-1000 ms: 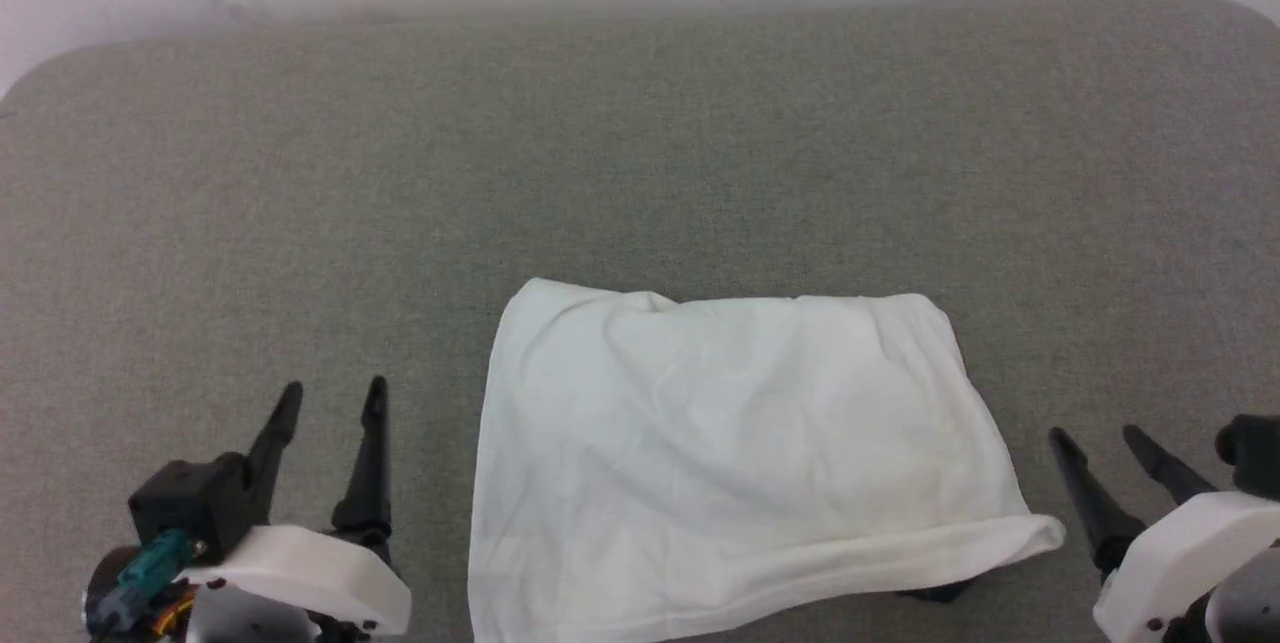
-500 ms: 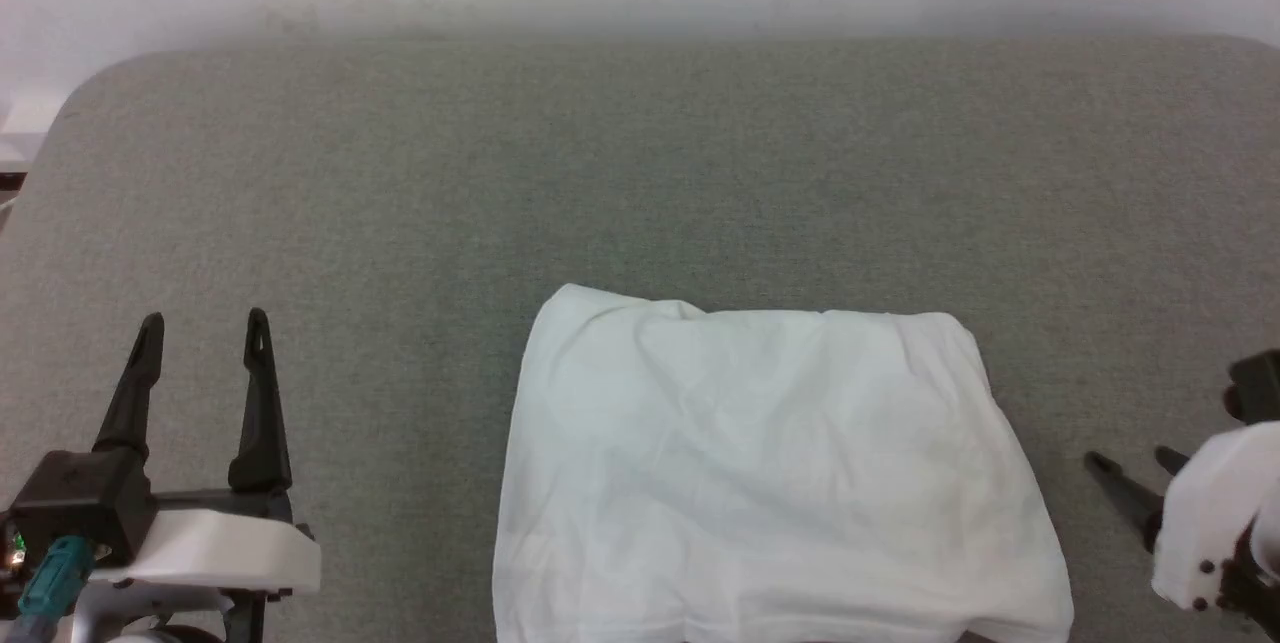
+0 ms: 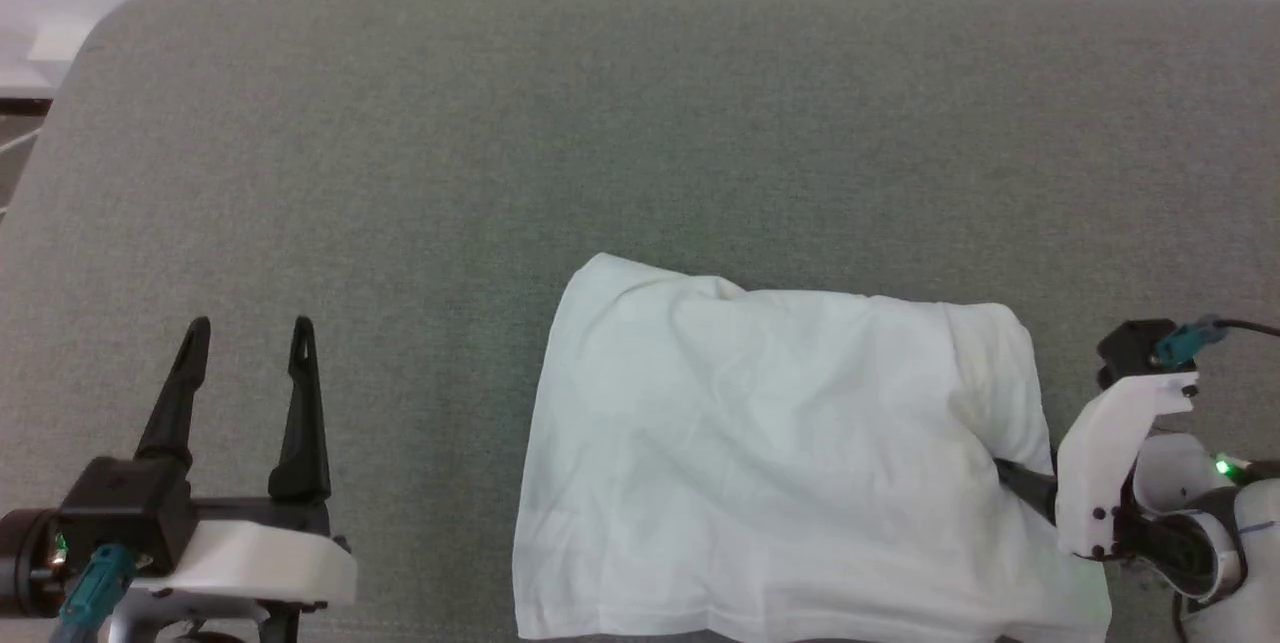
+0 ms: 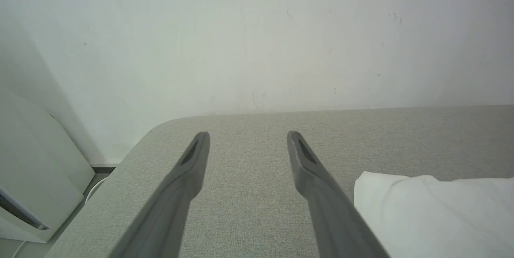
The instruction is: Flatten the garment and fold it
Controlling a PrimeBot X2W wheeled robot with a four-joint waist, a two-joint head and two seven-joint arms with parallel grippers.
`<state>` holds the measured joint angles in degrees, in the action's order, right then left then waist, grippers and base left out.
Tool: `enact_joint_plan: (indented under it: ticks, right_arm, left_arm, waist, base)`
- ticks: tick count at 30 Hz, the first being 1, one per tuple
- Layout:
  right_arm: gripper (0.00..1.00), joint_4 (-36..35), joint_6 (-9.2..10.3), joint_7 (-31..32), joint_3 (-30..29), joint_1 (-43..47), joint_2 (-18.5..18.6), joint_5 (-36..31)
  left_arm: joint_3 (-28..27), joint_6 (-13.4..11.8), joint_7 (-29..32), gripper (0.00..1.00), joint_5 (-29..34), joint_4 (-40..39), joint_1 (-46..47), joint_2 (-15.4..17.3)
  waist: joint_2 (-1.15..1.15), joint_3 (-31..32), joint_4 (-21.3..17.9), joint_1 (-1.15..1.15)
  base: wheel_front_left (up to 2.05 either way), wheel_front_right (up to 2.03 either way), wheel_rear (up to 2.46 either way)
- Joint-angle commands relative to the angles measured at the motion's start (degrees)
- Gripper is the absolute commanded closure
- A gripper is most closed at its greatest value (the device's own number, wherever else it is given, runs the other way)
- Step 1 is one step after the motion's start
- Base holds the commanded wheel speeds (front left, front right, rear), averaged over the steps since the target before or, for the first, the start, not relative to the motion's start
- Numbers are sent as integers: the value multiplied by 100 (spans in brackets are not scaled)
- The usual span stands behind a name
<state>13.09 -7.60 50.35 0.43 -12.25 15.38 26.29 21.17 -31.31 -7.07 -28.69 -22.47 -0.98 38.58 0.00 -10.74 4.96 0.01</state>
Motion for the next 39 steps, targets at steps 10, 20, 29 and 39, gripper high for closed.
enact_joint_plan:
  ticks: [10, 20, 29, 39]
  right_arm:
    - [100, 691, 11, 294, 321, -1, -409, -18]
    - [100, 288, 11, 28, 443, -112, -172, 254]
    - [100, -191, 11, -180, 224, -29, 354, 541]
    - [100, -511, 11, -336, -820, 388, 891, 344]
  left_arm:
    - [27, 50, -24, 0, 36, 75, 158, -35]
    - [80, 64, 69, 0, 15, 128, 114, 16]
    - [93, 11, 160, 0, 8, 80, 37, 69]
    - [125, -59, 242, 0, 21, -35, -31, 101]
  waist:
    - [0, -98, 34, -1]
    - [0, 170, -36, -1]
    - [0, 391, -118, -1]
    - [0, 453, -257, -1]
  base:
    - [0, 0, 0]
    - [0, 0, 0]
    - [0, 0, 0]
    - [0, 0, 0]
